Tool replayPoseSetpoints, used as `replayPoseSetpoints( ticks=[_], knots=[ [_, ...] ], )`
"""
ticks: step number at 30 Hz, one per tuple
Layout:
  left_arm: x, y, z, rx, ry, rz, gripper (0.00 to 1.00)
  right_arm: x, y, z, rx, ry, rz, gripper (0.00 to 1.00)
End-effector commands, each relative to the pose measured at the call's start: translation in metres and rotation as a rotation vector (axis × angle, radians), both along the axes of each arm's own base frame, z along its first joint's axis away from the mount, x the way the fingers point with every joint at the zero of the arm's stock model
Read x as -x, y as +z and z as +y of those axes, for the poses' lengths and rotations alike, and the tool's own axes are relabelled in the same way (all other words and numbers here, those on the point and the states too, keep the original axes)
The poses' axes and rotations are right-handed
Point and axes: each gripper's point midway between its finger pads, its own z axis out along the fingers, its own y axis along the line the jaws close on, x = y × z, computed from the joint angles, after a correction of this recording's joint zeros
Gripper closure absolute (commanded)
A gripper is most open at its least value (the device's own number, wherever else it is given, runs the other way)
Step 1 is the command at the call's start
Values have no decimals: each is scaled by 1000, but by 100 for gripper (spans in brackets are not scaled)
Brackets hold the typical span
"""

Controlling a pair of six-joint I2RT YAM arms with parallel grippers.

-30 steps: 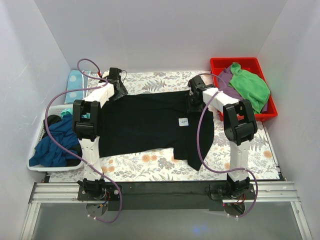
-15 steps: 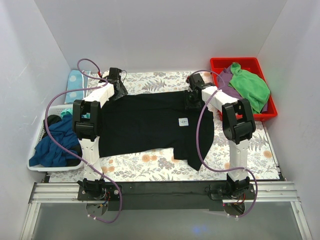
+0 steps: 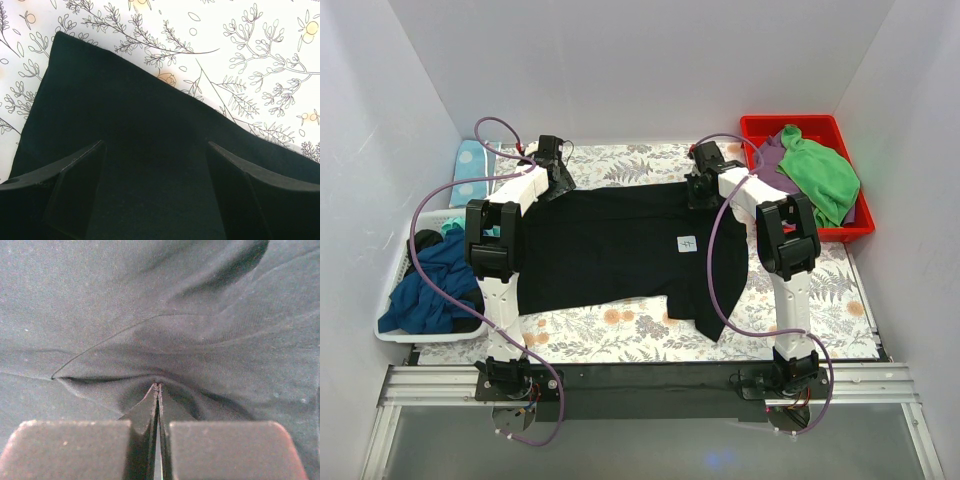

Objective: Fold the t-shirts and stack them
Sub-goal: Fold the flattened tshirt in 1/3 of the way

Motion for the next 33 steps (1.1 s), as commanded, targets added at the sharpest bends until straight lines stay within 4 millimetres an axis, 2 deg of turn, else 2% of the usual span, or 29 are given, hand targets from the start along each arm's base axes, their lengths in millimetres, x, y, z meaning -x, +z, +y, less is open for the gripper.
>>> replayPoseSetpoints(
  ticks=[1,5,9,11,13,14,16,17,19,23,24,26,27,28,33],
  knots=[
    [-3,39,3,-2,-2,-77,20,-16,21,-2,0,-10,-61,99],
    [-3,39,3,-1,-3,-77,20,-19,39,-3,-2,-18,-100,99],
    [-3,38,2,1,-3,-76,21,-20,70,-4,-21,-29,-155,99],
    [-2,36,2,2,-1,-72,20,-15,77,-3,-37,-29,-155,99],
    [-2,34,2,5,1,-70,21,-9,92,-2,-62,-25,-170,99],
    [0,32,2,5,2,-64,21,-3,89,-3,-65,-27,-154,99],
    [1,30,2,8,3,-60,21,5,98,-3,-85,-25,-158,99],
    [1,29,2,9,5,-58,21,12,92,-5,-78,-23,-140,99],
    [3,26,1,14,5,-53,21,21,94,-2,-105,-5,-127,99],
    [3,24,0,22,5,-52,21,42,74,5,-137,37,-36,98],
    [3,25,0,22,5,-54,21,48,64,5,-137,40,-7,88],
    [3,25,0,22,5,-54,21,55,58,9,-144,51,15,80],
    [3,24,0,21,6,-53,21,58,54,8,-141,48,28,75],
    [4,23,0,19,5,-49,20,59,50,7,-136,46,36,73],
    [6,21,1,18,9,-44,21,49,36,6,-102,56,26,71]
  ],
)
